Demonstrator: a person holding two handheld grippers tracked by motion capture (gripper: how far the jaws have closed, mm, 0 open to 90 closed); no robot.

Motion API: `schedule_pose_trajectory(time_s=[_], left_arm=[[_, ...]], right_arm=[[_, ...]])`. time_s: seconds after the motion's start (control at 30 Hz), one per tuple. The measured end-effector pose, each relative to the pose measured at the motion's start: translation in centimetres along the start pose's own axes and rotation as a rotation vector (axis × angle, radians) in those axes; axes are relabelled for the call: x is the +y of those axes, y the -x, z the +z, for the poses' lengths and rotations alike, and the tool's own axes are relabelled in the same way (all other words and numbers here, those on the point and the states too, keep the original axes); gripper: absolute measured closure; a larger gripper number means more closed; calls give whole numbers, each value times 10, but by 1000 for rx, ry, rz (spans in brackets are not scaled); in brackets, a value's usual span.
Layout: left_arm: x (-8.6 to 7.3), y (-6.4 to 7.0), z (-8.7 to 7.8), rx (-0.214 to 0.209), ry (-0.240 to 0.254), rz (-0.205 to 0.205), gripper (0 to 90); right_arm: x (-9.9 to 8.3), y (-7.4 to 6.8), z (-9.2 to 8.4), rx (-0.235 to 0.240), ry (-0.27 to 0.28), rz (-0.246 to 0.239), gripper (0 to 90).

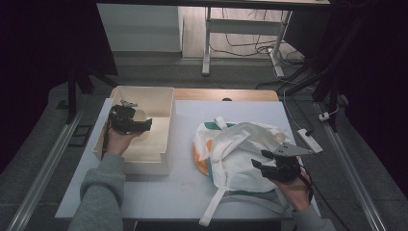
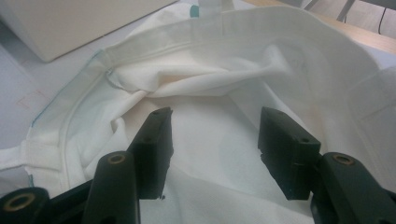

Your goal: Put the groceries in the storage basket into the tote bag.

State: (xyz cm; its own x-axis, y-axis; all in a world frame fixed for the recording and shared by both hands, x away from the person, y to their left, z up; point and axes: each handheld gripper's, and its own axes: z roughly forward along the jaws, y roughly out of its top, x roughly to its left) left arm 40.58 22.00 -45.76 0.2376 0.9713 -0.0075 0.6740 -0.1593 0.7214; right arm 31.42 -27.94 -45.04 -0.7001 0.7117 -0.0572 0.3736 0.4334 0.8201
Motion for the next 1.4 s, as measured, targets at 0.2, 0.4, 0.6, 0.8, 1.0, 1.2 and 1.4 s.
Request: schedule_pose_trajectory(time_s=[0.2, 0.4, 0.6, 0.8, 1.0, 1.2, 1.4], left_arm=[[1, 2, -5, 32, 26, 4, 85], [-2, 7, -13, 56, -1, -16, 83], [-6, 8, -10, 63, -47, -40, 92], [-4, 6, -4, 78, -57, -48, 94], [-4, 5, 7, 103, -59, -54, 99], [-3, 3, 18, 126, -59, -69, 112], [-3, 0, 28, 123, -66, -89, 149]], right_arm=[[0, -1, 0, 4, 3, 0, 449], [0, -2, 1, 6, 0, -6, 449], [0, -3, 1, 9, 3, -8, 449], [0, -4, 2, 12, 0, -11, 449], [0, -5, 4, 16, -2, -11, 449], [1, -6, 6, 18, -8, -12, 449], [0, -6, 6, 17, -7, -13, 449]])
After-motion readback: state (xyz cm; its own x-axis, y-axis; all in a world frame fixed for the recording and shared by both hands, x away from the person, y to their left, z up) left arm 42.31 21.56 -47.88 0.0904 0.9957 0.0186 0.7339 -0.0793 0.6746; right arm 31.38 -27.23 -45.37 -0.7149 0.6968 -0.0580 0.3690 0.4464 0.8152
